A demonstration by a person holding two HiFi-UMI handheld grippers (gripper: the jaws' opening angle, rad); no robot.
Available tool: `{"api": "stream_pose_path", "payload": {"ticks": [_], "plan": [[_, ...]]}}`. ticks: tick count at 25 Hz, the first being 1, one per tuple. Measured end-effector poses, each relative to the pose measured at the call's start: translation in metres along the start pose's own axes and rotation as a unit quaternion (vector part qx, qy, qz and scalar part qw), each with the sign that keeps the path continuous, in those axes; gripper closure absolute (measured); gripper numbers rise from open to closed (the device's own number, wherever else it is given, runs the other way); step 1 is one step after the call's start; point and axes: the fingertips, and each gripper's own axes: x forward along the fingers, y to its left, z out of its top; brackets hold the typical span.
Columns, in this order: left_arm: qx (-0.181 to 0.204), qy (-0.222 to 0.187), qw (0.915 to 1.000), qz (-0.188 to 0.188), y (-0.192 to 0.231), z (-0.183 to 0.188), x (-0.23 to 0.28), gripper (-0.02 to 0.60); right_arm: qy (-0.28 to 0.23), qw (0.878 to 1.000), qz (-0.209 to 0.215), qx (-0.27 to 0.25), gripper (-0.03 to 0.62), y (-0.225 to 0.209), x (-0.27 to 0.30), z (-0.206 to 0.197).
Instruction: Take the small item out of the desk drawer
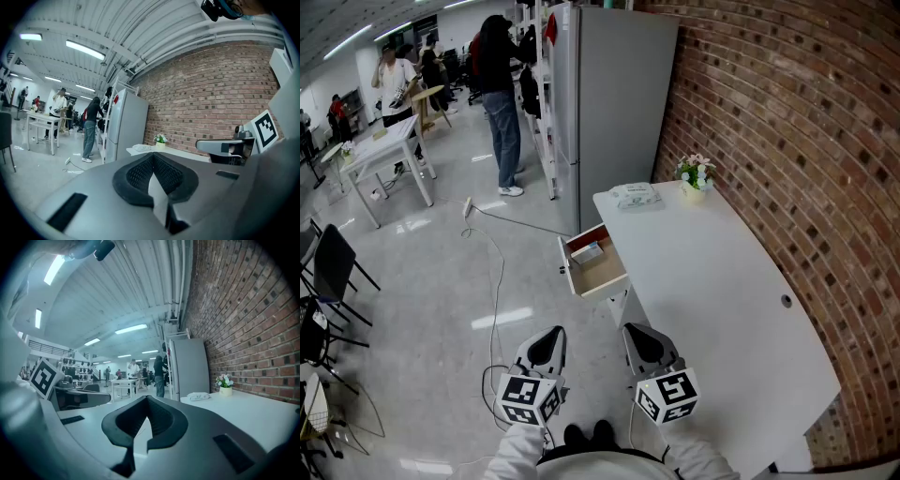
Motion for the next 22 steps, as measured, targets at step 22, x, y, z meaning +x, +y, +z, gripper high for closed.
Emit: {"api": "stream_pose_path", "payload": {"ticks": [22], "plan": [[0.005,0.005,0.9997,0.024,0.002,-0.009,0.026,0.506,0.018,1.0,0.011,-0.007,0.568,-0.011,0.002,-0.02]]}}
